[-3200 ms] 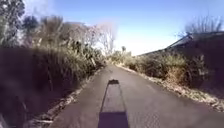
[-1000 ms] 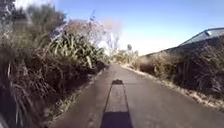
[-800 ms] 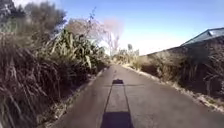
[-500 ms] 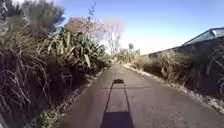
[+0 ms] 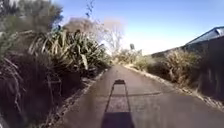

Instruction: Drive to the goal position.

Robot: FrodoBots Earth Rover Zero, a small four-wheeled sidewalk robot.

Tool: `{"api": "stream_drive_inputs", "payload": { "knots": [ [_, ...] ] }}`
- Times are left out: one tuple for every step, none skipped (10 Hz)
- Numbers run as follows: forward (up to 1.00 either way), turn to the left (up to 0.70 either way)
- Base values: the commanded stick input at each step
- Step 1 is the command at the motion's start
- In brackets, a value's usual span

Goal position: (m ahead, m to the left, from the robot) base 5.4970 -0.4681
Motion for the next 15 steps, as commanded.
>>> {"api": "stream_drive_inputs", "payload": {
  "knots": [
    [0.85,0.00],
    [0.85,-0.34],
    [0.85,-0.34],
    [0.85,-0.34],
    [0.85,-0.32],
    [0.85,-0.21],
    [0.85,-0.10],
    [0.85,0.00],
    [0.85,0.00],
    [0.85,0.00],
    [0.85,0.00],
    [0.85,0.00],
    [0.85,0.00],
    [0.85,0.00],
    [0.85,0.00]
  ]
}}
